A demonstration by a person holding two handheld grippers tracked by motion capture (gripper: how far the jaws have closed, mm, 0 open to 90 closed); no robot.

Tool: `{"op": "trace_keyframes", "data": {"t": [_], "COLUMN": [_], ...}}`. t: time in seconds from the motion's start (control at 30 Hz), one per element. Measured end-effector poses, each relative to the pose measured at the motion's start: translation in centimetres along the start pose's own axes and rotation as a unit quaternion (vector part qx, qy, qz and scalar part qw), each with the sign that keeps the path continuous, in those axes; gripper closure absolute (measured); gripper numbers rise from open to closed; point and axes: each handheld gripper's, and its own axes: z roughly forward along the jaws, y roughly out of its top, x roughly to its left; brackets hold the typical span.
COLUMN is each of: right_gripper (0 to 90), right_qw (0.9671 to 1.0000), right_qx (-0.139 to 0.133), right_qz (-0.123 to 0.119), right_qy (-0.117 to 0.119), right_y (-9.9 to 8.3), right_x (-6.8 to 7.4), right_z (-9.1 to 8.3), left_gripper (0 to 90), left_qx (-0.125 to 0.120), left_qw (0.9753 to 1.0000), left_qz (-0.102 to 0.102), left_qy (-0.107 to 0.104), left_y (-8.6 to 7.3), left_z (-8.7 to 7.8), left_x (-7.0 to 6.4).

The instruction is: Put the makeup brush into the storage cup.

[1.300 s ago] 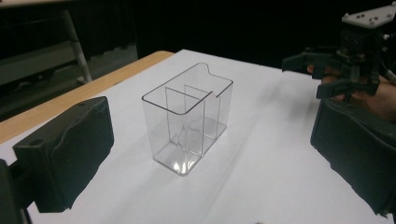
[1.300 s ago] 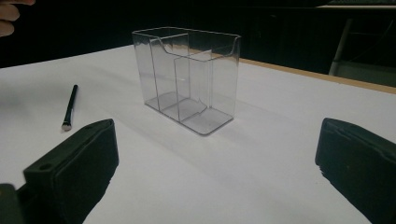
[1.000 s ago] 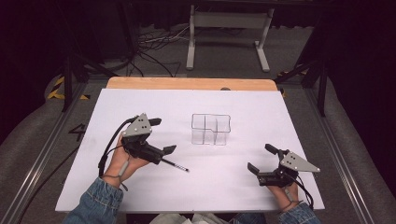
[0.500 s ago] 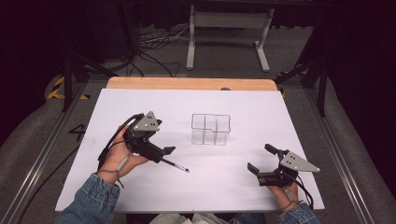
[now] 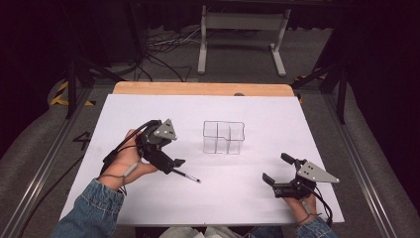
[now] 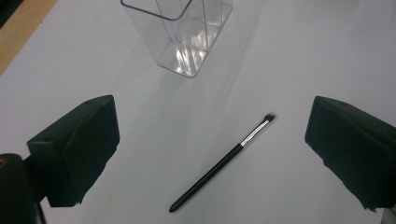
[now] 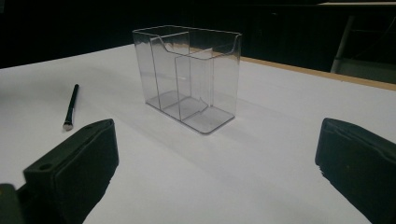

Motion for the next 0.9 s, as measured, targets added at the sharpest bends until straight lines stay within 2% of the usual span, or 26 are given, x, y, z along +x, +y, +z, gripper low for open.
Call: {"op": "trace_keyframes", "data": {"t": [0.1,0.3,0.33,0.5,0.63,0.9], "right_gripper": [0.0,0.0,0.0,0.0,0.0,0.0], "right_qw": [1.0,1.0,1.0,1.0,1.0,1.0], "right_qx": [0.001,0.002,0.002,0.003,0.004,0.004], "right_qz": [-0.001,-0.001,-0.001,-0.001,0.0,-0.001], "right_qy": [-0.001,-0.005,-0.005,-0.008,-0.007,-0.003], "right_y": [0.0,0.0,0.0,0.0,0.0,0.0], "right_x": [0.0,0.0,0.0,0.0,0.0,0.0], "right_z": [0.0,0.0,0.0,0.0,0.0,0.1], "left_gripper": [4.2,4.2,4.3,4.5,4.2,4.5], "left_qx": [0.012,0.046,0.046,0.068,0.093,0.103], "left_qw": [0.9998,0.9985,0.9985,0.9968,0.9942,0.9933], "left_qz": [0.007,0.022,0.022,0.036,0.05,0.049], "left_qy": [-0.012,-0.019,-0.019,-0.021,-0.019,-0.016], "left_y": [0.2,0.7,0.7,1.0,1.3,1.5], "left_z": [0.3,0.7,0.7,1.3,1.7,1.7], "left_x": [-0.1,0.1,0.1,0.1,0.1,0.2]}}
